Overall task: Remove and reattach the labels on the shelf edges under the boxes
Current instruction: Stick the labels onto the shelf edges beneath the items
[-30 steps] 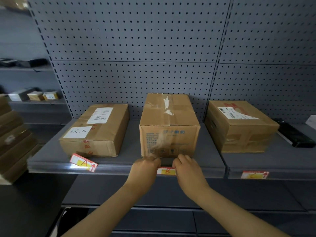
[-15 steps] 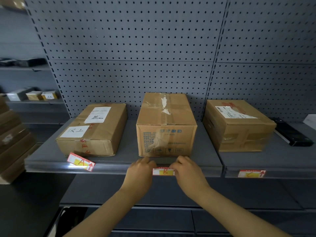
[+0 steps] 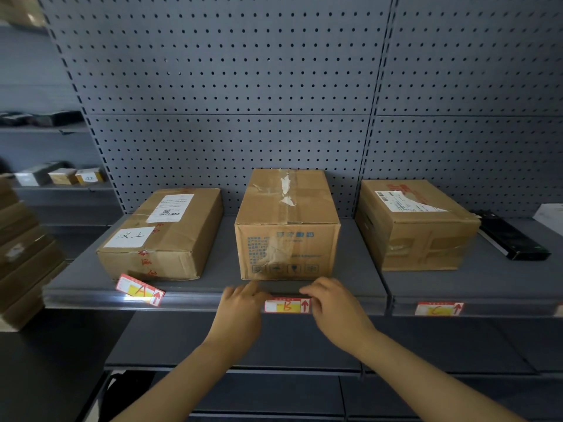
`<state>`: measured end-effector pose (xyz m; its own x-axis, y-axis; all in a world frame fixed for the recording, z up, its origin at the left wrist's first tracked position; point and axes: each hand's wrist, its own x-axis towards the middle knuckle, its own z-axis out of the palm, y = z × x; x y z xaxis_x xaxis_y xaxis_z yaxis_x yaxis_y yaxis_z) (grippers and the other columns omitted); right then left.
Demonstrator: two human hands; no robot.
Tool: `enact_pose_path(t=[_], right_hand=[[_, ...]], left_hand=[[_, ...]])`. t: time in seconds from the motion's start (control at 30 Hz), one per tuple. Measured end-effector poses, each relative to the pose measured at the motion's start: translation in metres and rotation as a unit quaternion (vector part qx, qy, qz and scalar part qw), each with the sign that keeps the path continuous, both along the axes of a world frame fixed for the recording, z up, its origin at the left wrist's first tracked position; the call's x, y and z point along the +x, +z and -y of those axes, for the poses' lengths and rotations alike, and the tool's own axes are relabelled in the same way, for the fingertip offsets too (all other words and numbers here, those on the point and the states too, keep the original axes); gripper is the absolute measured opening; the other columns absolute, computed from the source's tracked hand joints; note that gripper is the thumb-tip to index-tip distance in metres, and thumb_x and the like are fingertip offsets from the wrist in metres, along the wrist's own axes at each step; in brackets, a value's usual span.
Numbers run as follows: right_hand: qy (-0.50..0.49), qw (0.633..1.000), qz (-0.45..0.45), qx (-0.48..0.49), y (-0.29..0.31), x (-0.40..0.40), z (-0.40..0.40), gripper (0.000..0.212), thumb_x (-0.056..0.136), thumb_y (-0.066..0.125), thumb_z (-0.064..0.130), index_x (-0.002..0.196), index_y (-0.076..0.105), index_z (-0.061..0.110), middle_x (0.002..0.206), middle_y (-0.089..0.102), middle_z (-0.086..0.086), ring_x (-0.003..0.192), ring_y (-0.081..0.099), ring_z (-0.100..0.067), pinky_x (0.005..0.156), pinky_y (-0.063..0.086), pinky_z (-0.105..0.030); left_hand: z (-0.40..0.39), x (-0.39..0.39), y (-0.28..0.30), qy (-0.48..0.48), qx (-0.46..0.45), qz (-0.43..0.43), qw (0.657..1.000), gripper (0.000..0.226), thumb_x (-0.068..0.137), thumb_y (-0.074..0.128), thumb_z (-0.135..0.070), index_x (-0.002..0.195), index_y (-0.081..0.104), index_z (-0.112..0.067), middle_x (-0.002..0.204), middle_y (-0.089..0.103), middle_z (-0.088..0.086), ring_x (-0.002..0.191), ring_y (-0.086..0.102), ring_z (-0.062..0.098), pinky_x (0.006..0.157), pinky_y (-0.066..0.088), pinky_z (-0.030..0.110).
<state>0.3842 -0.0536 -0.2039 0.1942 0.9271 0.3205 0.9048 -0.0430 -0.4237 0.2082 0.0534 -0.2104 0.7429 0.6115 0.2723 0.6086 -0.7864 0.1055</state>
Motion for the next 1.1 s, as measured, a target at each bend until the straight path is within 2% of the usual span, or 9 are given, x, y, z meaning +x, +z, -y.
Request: enact_pose_path(t=[0.07, 0.13, 0.23, 0.33, 0.5, 0.63, 0.8, 0.93, 1.1], right_hand=[[-0.035, 0.996, -0.072, 0.026, 0.007, 0.009, 0.0, 0.03, 0.092, 0.052, 0.004, 0.116, 0.066, 0.015, 0.109, 0.062, 0.0, 0.101, 0.057, -0.012, 0.087, 0.047, -0.022], [-0.057, 0.992, -0.105, 0.033, 0.014, 0.018, 0.002, 0.028, 0.09, 0.054, 0.002, 0.112, 0.068, 0.015, 0.106, 0.064, -0.001, 0.093, 0.059, -0.01, 0.083, 0.046, -0.018], [-0.059, 0.993, -0.094, 0.03, 0.018, 0.025, 0.003, 0.027, 0.09, 0.055, 0.005, 0.112, 0.067, 0.016, 0.107, 0.064, -0.001, 0.093, 0.057, -0.008, 0.084, 0.046, -0.019], [-0.024, 0.996, -0.084, 0.016, 0.022, 0.014, -0.002, 0.027, 0.091, 0.056, 0.011, 0.115, 0.065, 0.021, 0.113, 0.062, 0.005, 0.103, 0.055, -0.007, 0.09, 0.045, -0.02], [0.049, 0.997, -0.057, -0.028, 0.024, -0.041, -0.029, 0.029, 0.09, 0.056, 0.019, 0.117, 0.063, 0.025, 0.117, 0.06, 0.009, 0.109, 0.052, -0.007, 0.093, 0.045, -0.023], [0.06, 0.997, -0.044, -0.033, 0.022, -0.09, -0.062, 0.029, 0.092, 0.054, 0.022, 0.119, 0.062, 0.026, 0.12, 0.06, 0.009, 0.113, 0.05, -0.008, 0.099, 0.043, -0.026], [0.057, 0.997, -0.046, -0.037, 0.016, -0.158, -0.108, 0.029, 0.09, 0.054, 0.021, 0.118, 0.062, 0.026, 0.116, 0.059, 0.009, 0.109, 0.051, -0.008, 0.092, 0.041, -0.019], [0.031, 0.997, -0.055, -0.032, 0.017, -0.204, -0.144, 0.029, 0.089, 0.056, 0.016, 0.116, 0.064, 0.024, 0.113, 0.061, 0.007, 0.105, 0.056, -0.009, 0.09, 0.047, -0.023], [-0.008, 0.997, -0.053, -0.05, 0.014, -0.241, -0.167, 0.023, 0.089, 0.057, 0.019, 0.11, 0.066, 0.022, 0.108, 0.062, 0.002, 0.096, 0.06, -0.019, 0.081, 0.053, -0.038]], left_hand=[[-0.001, -0.005, 0.003, 0.014, 0.008, 0.008, 1.0, 0.047, 0.08, 0.055, -0.003, 0.121, 0.061, -0.026, 0.119, 0.062, -0.003, 0.109, 0.06, 0.021, 0.092, 0.036, 0.032], [-0.005, -0.013, 0.008, 0.038, 0.007, 0.007, 0.999, 0.044, 0.082, 0.055, -0.005, 0.121, 0.06, -0.025, 0.119, 0.061, -0.002, 0.11, 0.058, 0.021, 0.093, 0.036, 0.031], [-0.012, -0.028, 0.015, 0.061, -0.004, 0.001, 0.998, 0.036, 0.089, 0.052, -0.012, 0.122, 0.057, -0.026, 0.122, 0.058, -0.003, 0.113, 0.054, 0.017, 0.096, 0.036, 0.028], [-0.019, -0.047, 0.023, 0.07, -0.011, 0.0, 0.997, 0.036, 0.09, 0.051, -0.015, 0.124, 0.056, -0.025, 0.125, 0.057, -0.003, 0.116, 0.053, 0.017, 0.099, 0.037, 0.028], [-0.042, -0.085, 0.035, 0.107, -0.003, -0.006, 0.994, 0.032, 0.089, 0.054, -0.016, 0.119, 0.059, -0.022, 0.121, 0.059, 0.0, 0.11, 0.055, 0.02, 0.093, 0.041, 0.029], [-0.075, -0.13, 0.041, 0.11, -0.007, 0.008, 0.994, 0.039, 0.087, 0.056, -0.015, 0.123, 0.059, -0.028, 0.127, 0.059, -0.004, 0.116, 0.054, 0.02, 0.098, 0.04, 0.032], [-0.127, -0.193, 0.044, 0.11, 0.003, -0.029, 0.994, 0.044, 0.088, 0.055, -0.015, 0.13, 0.052, -0.029, 0.129, 0.058, -0.003, 0.114, 0.055, 0.022, 0.096, 0.042, 0.033], [-0.155, -0.223, 0.042, 0.086, -0.017, -0.006, 0.996, 0.045, 0.09, 0.053, -0.012, 0.13, 0.052, -0.032, 0.132, 0.057, -0.005, 0.115, 0.055, 0.019, 0.1, 0.042, 0.032], [-0.165, -0.225, 0.041, 0.046, -0.04, 0.002, 0.998, 0.041, 0.091, 0.051, -0.011, 0.127, 0.054, -0.029, 0.126, 0.06, -0.002, 0.109, 0.059, 0.021, 0.095, 0.048, 0.034]])
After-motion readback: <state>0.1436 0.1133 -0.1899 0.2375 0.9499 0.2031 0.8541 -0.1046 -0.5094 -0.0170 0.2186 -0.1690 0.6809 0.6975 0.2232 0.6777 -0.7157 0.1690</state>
